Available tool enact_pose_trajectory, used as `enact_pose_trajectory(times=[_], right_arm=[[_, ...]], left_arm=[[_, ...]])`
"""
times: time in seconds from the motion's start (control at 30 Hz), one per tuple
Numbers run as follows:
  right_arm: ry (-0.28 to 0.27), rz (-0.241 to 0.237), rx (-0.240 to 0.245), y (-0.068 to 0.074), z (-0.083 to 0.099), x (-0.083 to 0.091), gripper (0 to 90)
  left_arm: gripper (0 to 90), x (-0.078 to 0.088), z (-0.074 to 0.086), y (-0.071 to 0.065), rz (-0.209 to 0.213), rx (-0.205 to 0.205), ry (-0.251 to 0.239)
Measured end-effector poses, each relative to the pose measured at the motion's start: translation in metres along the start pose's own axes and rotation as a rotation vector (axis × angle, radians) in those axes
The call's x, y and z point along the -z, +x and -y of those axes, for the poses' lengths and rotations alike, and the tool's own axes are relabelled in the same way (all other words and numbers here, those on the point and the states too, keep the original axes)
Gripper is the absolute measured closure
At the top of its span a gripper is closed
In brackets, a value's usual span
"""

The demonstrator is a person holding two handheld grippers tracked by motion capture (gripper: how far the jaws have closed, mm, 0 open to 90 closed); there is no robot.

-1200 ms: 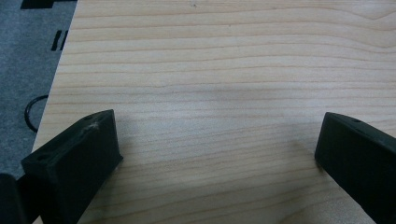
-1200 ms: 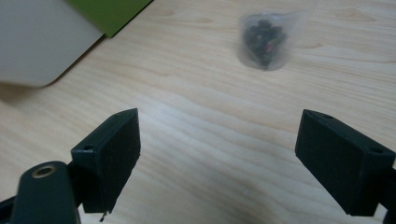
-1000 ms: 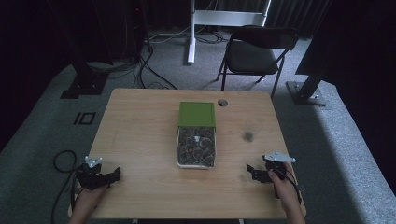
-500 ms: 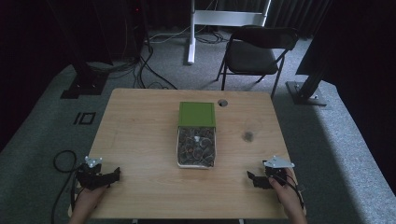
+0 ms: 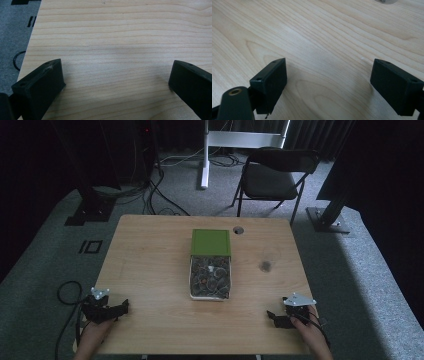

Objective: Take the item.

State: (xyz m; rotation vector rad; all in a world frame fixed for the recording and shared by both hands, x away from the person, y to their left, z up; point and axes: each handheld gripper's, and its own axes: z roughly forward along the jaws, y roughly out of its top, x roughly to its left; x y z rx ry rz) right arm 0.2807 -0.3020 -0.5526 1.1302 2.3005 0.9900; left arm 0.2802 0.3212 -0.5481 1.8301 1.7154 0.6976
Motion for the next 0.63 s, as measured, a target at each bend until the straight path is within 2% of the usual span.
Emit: enact_pose_trajectory(times=[0.1,0.2,0.37,0.57,0.63], right_arm=[[0.000,-0.010,-0.009,-0.0008,0.0023,0.0016,14.1],[0.008,-0.011,-0.040,-0.0019,0.0041,0.0030,14.1],[0.010,-0.001,-0.055,-0.0007,0.0048,0.0037,14.1],[0.011,0.001,-0.058,-0.0004,0.0047,0.0036,13.8],[0.012,0.003,-0.059,-0.0002,0.0046,0.0035,13.6]], left_arm=[[0.3,0.0000,0.0000,0.0000,0.000,0.000,0.000],[0.3,0.0000,0.0000,0.0000,0.000,-0.001,0.000],[0.3,0.0000,0.0000,0.0000,0.000,0.000,0.000],[0.3,-0.0015,-0.0018,-0.0047,-0.052,0.057,0.001],[0.3,-0.0016,-0.0019,-0.0058,-0.060,0.065,0.001]])
